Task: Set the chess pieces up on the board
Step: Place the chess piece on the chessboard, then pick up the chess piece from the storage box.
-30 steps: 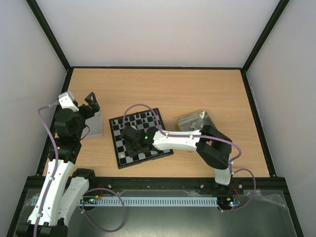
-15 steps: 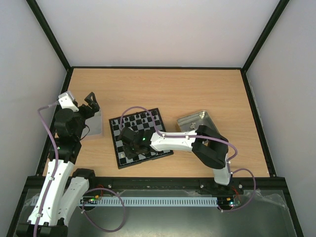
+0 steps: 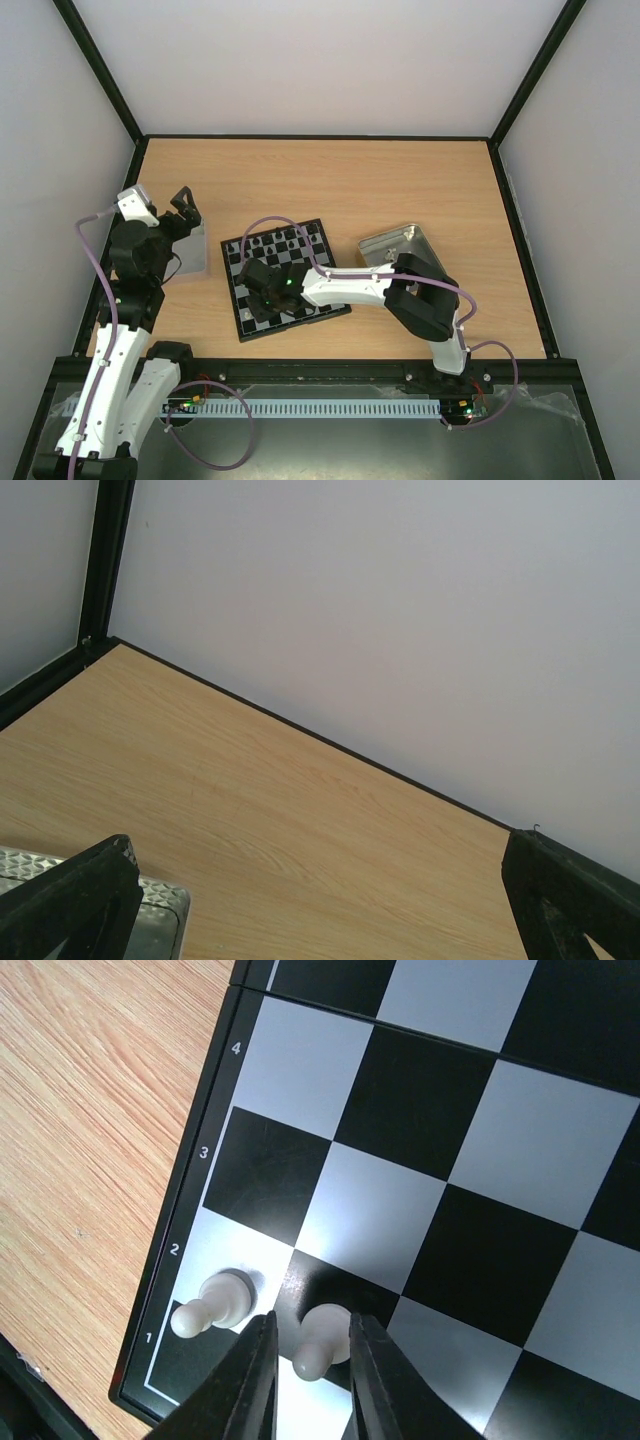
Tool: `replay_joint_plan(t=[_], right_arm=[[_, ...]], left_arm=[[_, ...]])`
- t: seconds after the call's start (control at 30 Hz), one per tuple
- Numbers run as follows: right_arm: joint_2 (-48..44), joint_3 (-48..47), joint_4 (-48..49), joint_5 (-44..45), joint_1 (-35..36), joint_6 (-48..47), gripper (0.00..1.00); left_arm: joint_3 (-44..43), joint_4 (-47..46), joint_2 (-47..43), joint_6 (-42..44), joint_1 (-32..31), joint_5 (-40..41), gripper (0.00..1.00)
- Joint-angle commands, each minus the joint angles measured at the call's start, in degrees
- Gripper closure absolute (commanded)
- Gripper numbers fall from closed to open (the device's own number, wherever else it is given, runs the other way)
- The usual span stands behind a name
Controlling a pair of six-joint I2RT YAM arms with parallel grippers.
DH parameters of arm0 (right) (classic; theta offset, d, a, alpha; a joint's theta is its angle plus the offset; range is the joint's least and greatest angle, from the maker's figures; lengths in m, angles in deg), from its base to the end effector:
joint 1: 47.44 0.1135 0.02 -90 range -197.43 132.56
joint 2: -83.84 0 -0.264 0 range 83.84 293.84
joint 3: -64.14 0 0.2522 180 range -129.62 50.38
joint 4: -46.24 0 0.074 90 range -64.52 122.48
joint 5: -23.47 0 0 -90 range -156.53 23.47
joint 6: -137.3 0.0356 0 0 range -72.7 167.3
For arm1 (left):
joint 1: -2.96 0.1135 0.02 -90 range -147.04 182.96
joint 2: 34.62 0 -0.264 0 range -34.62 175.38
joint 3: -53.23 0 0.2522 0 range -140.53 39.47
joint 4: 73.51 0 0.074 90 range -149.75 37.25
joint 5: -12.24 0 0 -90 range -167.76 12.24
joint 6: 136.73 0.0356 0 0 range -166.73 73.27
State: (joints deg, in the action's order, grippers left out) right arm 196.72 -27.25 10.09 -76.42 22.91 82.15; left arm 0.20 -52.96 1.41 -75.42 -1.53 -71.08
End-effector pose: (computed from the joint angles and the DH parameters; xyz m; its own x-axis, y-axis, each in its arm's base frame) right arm 0.1340 0.3935 0.1722 -0.7809 -0.5130 -0.3563 -0.6244 0.6554 0.4249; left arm 0.1567 -0.0081 0.3358 -0.0359 -0.4755 -0.8790 -0.0630 0.8789 -0.4728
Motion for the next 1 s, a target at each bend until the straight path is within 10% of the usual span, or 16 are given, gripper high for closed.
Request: replay_joint_plan(t=[0.0, 0.47, 0.7, 0.97], right_arm=[[-0.3, -0.62, -0.39, -0.07, 0.5, -0.56, 0.79], [-16.71, 7.58, 2.32, 16.49, -3.88, 5.64, 0.74], [-31.73, 19.36, -2.04, 25.91, -20.43, 10.74, 0.75], [-39.73, 30.64, -3.82, 15.9, -45.82, 10.84, 0.74]], left_arm=[[-0.07, -0.77, -0.5, 0.32, 0.19, 0.88, 0.0], [-0.03, -0.81, -0.45, 0.3, 0.18, 0.51, 0.0], [-0.02, -0.99, -0.37, 0.31, 0.04, 0.35, 0.0], [0.07, -1.07, -0.1, 0.31, 0.01, 0.3, 0.0]])
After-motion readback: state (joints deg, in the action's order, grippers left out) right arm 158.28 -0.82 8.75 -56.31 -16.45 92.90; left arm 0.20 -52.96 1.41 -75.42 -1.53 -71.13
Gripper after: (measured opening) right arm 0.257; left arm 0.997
